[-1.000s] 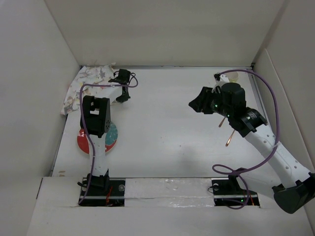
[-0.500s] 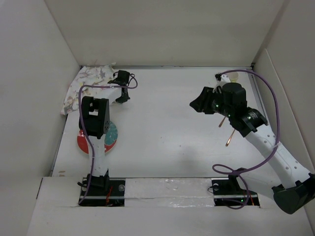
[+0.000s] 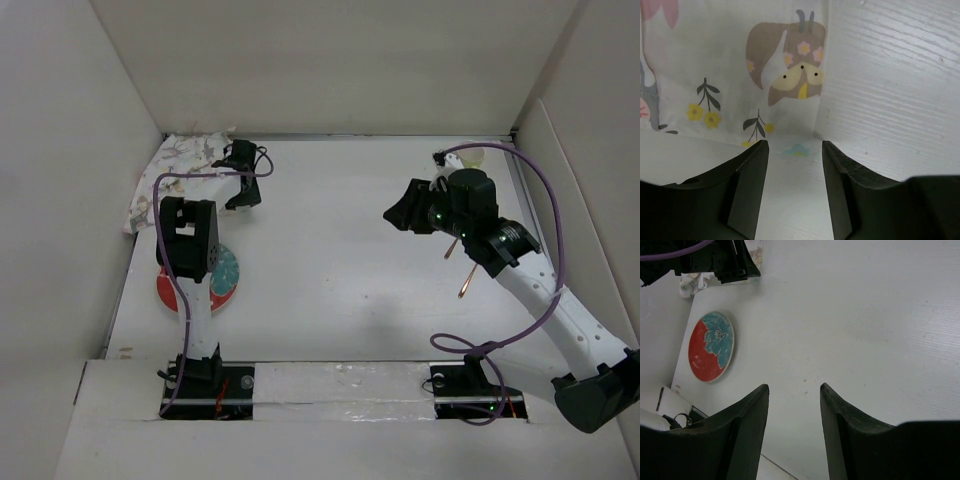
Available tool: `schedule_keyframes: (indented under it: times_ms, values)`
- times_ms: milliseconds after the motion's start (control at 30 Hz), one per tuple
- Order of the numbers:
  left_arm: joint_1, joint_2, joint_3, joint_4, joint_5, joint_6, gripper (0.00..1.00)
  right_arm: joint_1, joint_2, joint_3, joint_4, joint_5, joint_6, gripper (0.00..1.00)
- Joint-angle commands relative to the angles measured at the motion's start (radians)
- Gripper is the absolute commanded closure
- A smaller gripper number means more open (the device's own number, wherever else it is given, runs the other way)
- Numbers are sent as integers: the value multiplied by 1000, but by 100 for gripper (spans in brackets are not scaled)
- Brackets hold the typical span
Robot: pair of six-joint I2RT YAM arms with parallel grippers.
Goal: Set the dinner table for one person
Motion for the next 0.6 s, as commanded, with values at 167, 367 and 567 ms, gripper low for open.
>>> schedule_keyframes:
  times_ms: [167, 367, 567]
  values:
    - [35, 86, 57, -58, 0, 19, 65, 3, -9, 12, 31, -5, -3, 49]
    - [56, 127, 29, -60, 20, 31, 100, 3, -34, 8, 26, 24, -3, 49]
    - [-11, 58, 29, -29, 80, 33, 100, 3, -29, 15, 25, 37, -3, 49]
